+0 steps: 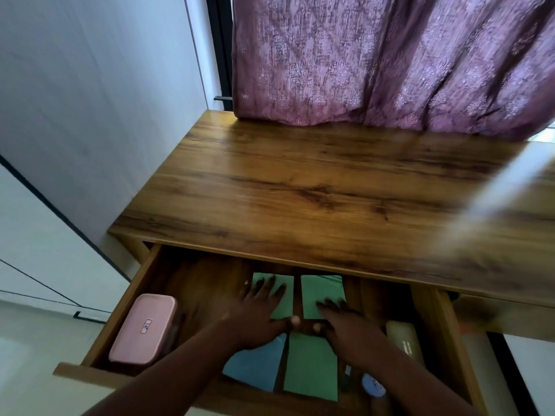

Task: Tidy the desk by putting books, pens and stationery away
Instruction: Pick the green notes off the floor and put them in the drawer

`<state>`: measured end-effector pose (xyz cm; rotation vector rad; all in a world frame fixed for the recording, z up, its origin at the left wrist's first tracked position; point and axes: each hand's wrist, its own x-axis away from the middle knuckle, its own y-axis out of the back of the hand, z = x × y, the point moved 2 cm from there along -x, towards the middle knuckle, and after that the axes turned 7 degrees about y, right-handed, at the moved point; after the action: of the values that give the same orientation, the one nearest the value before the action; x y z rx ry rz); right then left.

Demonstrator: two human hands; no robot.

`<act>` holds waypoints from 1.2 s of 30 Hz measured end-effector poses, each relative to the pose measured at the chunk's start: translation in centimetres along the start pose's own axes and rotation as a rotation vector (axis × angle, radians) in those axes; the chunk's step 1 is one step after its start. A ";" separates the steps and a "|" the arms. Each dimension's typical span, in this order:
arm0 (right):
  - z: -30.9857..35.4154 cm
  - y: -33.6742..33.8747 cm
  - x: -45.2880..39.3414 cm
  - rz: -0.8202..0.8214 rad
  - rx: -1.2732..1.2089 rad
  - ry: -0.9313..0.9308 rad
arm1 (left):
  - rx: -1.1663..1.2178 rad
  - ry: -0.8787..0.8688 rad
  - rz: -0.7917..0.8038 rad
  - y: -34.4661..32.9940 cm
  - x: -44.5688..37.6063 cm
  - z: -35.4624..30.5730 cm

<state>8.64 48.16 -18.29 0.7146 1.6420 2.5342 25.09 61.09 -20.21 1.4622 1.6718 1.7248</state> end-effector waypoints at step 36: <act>-3.8 4.5 -1.5 -0.389 0.441 0.028 | -0.334 -0.148 -0.529 7.0 -2.7 4.1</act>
<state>9.39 42.48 -16.15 0.3274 2.1308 1.9478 32.41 59.34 -16.14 0.8724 1.4366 1.4665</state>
